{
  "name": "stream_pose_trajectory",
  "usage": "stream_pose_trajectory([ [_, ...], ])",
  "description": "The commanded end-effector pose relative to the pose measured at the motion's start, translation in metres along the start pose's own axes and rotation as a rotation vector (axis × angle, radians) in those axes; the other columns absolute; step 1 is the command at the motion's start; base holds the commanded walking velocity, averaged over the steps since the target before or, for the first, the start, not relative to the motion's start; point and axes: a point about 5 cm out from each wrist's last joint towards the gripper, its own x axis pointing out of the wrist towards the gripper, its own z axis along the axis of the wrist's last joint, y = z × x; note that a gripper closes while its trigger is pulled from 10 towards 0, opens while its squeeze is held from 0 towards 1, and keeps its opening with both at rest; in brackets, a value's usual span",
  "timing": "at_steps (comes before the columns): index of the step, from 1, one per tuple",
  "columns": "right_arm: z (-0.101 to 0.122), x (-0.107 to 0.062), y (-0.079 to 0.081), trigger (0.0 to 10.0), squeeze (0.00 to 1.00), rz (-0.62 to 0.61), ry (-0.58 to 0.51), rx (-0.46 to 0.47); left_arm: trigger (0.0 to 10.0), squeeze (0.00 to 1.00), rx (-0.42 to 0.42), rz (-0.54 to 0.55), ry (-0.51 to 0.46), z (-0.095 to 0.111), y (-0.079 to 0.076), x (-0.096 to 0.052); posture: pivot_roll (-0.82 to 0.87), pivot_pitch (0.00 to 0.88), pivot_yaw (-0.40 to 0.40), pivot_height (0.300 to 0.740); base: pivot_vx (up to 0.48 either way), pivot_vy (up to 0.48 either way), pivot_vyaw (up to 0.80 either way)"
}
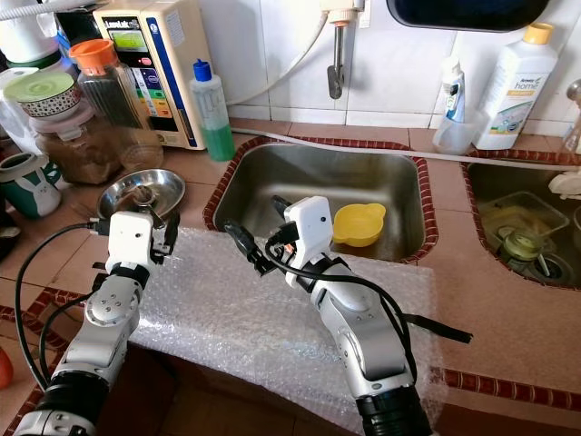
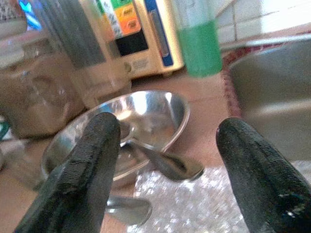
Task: Kitchen organization
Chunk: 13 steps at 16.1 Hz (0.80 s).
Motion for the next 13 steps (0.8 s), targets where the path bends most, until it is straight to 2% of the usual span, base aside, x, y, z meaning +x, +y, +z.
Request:
stream_pose_trajectory([
  [1,0.006,0.001,0.003,10.0,0.0,0.022,-0.02,-0.002,10.0,1.0,-0.012,0.025,0.003,0.002,0.006,0.004,0.0,0.001,0.094,0.74,0.0,0.0,0.0],
  [3,0.007,0.0,0.006,10.0,0.0,0.046,-0.017,-0.003,10.0,1.0,-0.088,0.03,0.058,-0.002,0.003,0.008,0.0,0.003,0.091,0.74,0.0,0.0,0.0],
  [4,0.006,0.0,0.006,10.0,0.0,0.047,-0.016,-0.004,10.0,0.0,-0.118,0.034,0.074,-0.002,0.001,0.009,0.0,0.003,0.091,0.74,0.0,0.0,0.0],
  [7,0.006,0.0,0.006,10.0,0.0,0.047,-0.014,-0.004,10.0,0.0,-0.129,0.017,0.066,0.002,-0.003,0.012,0.0,0.003,0.091,0.74,0.0,0.0,0.0],
  [13,0.006,-0.001,0.007,10.0,0.0,0.049,-0.012,-0.001,10.0,0.0,-0.065,-0.035,0.096,-0.001,-0.009,0.013,-0.01,0.006,0.097,0.74,0.0,0.0,0.0],
])
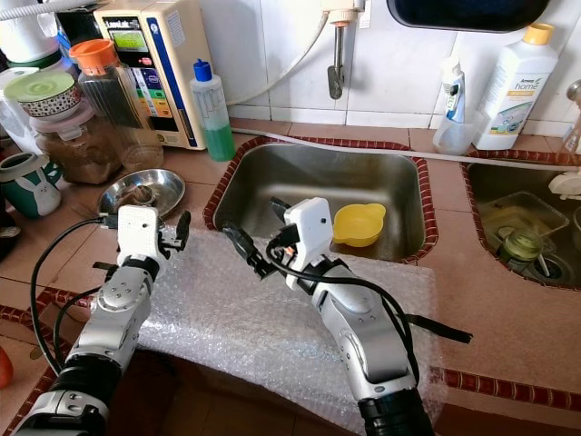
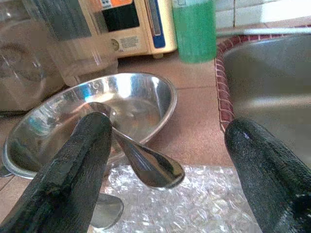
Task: Kitchen organization
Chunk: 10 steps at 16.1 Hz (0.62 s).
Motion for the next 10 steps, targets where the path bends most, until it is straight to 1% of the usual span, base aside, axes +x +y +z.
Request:
stream_pose_trajectory([
  [1,0.006,0.002,0.005,10.0,0.0,0.028,-0.018,-0.011,10.0,0.0,0.028,-0.009,0.023,-0.004,0.003,-0.001,-0.01,0.006,0.097,0.74,0.0,0.0,0.0],
  [3,0.006,0.002,0.005,10.0,0.0,0.028,-0.018,-0.011,10.0,0.0,0.049,0.008,0.046,-0.009,0.007,-0.002,0.0,0.006,0.095,0.74,0.0,0.0,0.0],
  [5,0.006,0.002,0.005,10.0,0.0,0.031,-0.018,-0.011,10.0,0.0,0.048,0.016,0.072,-0.013,0.012,-0.001,0.0,0.007,0.094,0.74,0.0,0.0,0.0],
  [10,0.007,0.002,0.005,10.0,0.0,0.029,-0.019,-0.01,10.0,0.0,0.056,0.044,0.095,-0.012,0.027,0.005,-0.01,0.006,0.097,0.74,0.0,0.0,0.0],
])
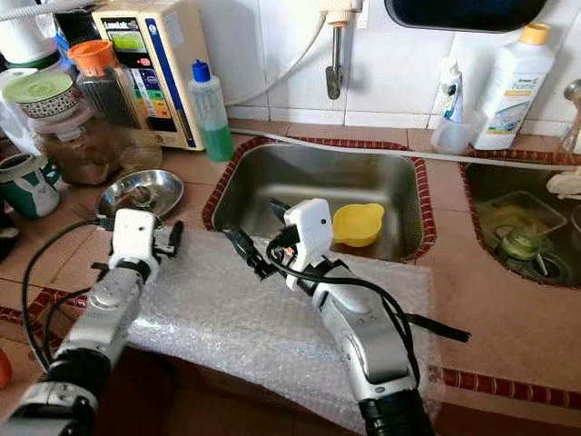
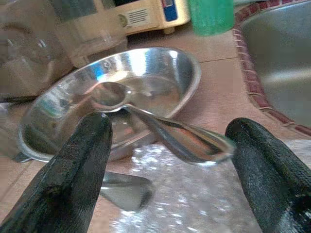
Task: Kitchen organization
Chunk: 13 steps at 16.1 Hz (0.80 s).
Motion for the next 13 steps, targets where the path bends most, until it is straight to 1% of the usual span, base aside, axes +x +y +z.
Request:
stream_pose_trajectory([
  [1,0.007,0.002,0.005,10.0,0.0,0.025,-0.022,-0.012,10.0,0.0,0.0,0.025,0.013,0.001,0.009,0.003,-0.01,0.005,0.097,0.74,0.0,0.0,0.0],
  [4,0.007,0.002,0.004,10.0,0.0,0.025,-0.023,-0.014,10.0,0.0,0.019,0.02,-0.002,0.006,0.011,0.007,-0.01,0.005,0.097,0.74,0.0,0.0,0.0],
  [5,0.007,0.002,0.004,10.0,0.0,0.025,-0.023,-0.014,9.6,0.0,0.024,0.014,-0.006,0.008,0.011,0.009,-0.01,0.004,0.097,0.74,0.0,0.0,0.0],
  [6,0.007,0.002,0.004,10.0,0.0,0.025,-0.024,-0.015,5.0,0.0,0.029,0.003,-0.012,0.009,0.011,0.01,-0.01,0.004,0.098,0.74,0.0,0.0,0.0],
  [7,0.007,0.002,0.004,10.0,0.0,0.024,-0.024,-0.015,2.5,0.0,0.032,-0.004,-0.016,0.01,0.01,0.011,-0.01,0.003,0.097,0.74,0.0,0.0,0.0],
  [8,0.007,0.002,0.004,10.0,0.0,0.023,-0.023,-0.016,0.7,0.0,0.048,-0.014,-0.024,0.012,0.01,0.013,-0.01,0.004,0.097,0.74,0.0,0.0,0.0],
  [10,0.007,0.002,0.004,10.0,0.0,0.021,-0.023,-0.016,0.0,0.0,0.044,-0.016,-0.023,0.013,0.01,0.014,-0.02,0.005,0.099,0.74,0.0,0.0,0.0],
  [13,0.007,0.002,0.005,10.0,0.0,0.024,-0.022,-0.011,0.0,0.0,0.041,-0.022,-0.019,0.013,0.011,0.015,-0.01,0.008,0.1,0.74,0.0,0.0,0.0],
])
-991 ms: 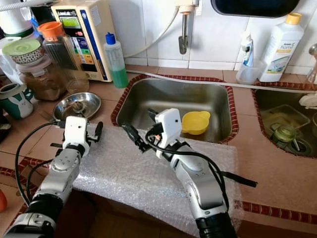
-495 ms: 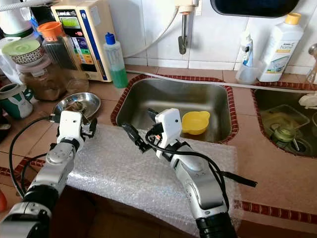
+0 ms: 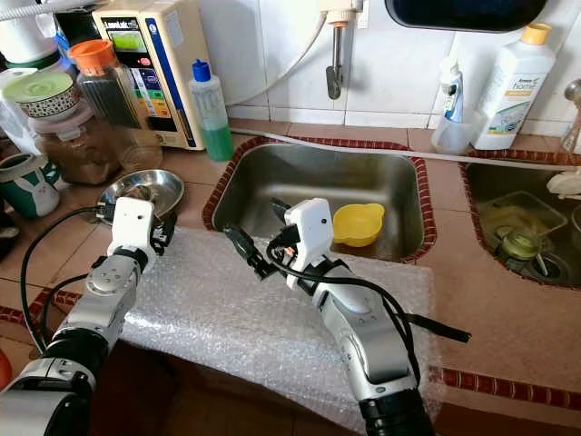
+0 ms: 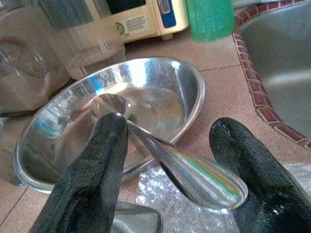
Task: Kitchen organization
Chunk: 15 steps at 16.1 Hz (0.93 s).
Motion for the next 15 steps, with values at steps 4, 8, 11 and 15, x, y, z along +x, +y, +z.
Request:
stream_pose_trajectory([
  [4,0.006,-0.003,0.016,10.0,0.0,0.144,-0.008,0.031,0.0,0.0,0.013,-0.005,-0.011,0.003,0.007,0.002,-0.01,0.01,0.103,0.74,0.0,0.0,0.0],
  [8,0.005,-0.004,0.018,10.0,0.0,0.158,-0.001,0.042,0.0,0.0,0.013,-0.009,-0.013,0.003,0.007,0.003,-0.01,0.009,0.104,0.74,0.0,0.0,0.0],
  [11,0.005,-0.004,0.018,10.0,0.0,0.158,0.005,0.04,0.0,0.0,0.013,-0.009,-0.015,0.003,0.008,0.003,-0.01,0.008,0.106,0.74,0.0,0.0,0.0],
  [15,0.002,-0.004,0.02,10.0,0.0,0.162,0.02,0.024,0.0,0.0,0.014,-0.004,-0.016,0.003,0.008,0.003,0.0,0.008,0.105,0.74,0.0,0.0,0.0],
])
